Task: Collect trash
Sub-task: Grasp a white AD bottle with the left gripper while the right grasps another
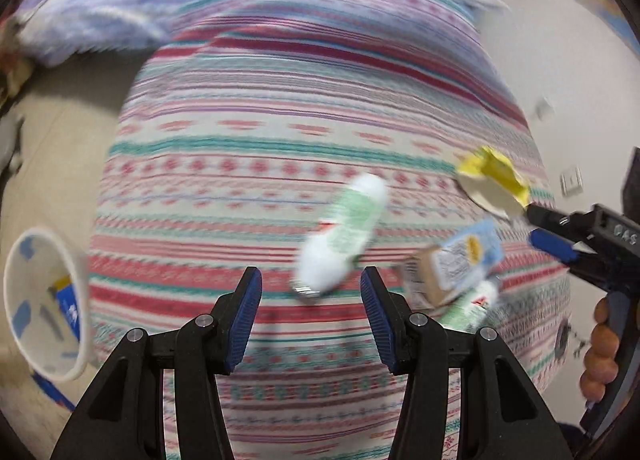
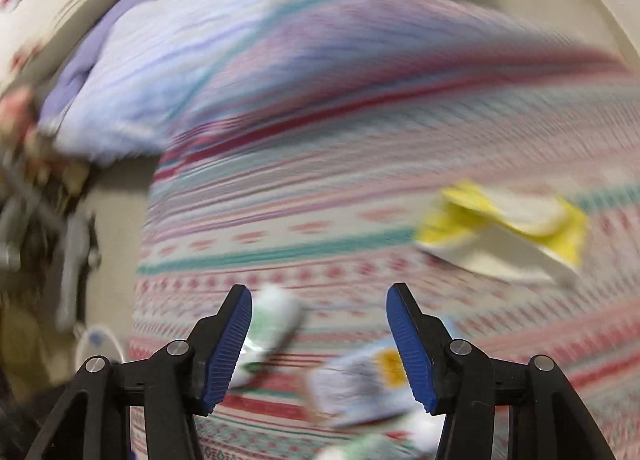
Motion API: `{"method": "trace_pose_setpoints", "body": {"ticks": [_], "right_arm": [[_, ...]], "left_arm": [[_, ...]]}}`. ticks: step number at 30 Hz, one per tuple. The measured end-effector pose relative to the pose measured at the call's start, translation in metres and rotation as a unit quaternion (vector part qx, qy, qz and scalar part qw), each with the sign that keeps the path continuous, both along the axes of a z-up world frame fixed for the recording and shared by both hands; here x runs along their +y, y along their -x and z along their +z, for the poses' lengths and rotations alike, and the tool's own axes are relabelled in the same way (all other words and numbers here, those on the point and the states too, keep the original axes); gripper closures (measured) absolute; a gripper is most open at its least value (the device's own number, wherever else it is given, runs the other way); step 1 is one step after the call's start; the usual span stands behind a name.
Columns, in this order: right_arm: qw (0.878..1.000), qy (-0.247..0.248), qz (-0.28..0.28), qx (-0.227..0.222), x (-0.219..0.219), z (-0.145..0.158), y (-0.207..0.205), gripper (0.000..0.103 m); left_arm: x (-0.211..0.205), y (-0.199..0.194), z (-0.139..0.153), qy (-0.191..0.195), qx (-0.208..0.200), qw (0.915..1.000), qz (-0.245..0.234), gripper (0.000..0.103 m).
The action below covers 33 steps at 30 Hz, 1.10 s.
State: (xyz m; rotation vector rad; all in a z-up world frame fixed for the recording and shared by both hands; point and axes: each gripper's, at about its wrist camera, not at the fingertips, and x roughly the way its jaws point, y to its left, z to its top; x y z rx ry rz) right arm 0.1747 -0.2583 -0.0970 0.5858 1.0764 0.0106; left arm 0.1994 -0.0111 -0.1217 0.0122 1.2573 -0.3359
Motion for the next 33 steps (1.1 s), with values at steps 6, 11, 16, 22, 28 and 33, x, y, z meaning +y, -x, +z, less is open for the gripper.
{"method": "trace_pose_setpoints", "body": {"ticks": [6,11,16,22,28,33], "right_arm": [[0.994,-0.056,-0.03,0.091,-0.02,-0.04,0.018,0.042],[0.988,-0.089,-0.022,0.126,-0.019,-0.059,0.037,0.042],[0.986,-0.091,-0.036,0.134,-0.031,-0.062,0.055,0.042],[0.979,-0.118,-0.034,0.164,-0.026,-0.084,0.065,0.042],[0.976,-0.147,-0.032,0.161,-0.013,-0.087,0.066,0.042],[0.975,-0.153,-0.041,0.157,-0.004,-0.089,0.063,0.042]], "left_arm": [[-0.027,-0.019,-0.009,-0.039,-0.02,0.9989,-0.018,0.049],[-0.036,-0.037,-0.036,-0.071,0.001,0.9967,-0.039,0.049],[-0.038,-0.048,-0.057,-0.059,0.02,0.9977,-0.026,0.05],[-0.039,-0.046,-0.057,-0.042,0.017,0.9987,-0.024,0.072],[-0.018,-0.041,-0.027,-0.012,0.002,0.9999,-0.005,0.072],[-0.001,-0.026,-0.017,-0.005,0.005,1.0,-0.002,0.072]]}}
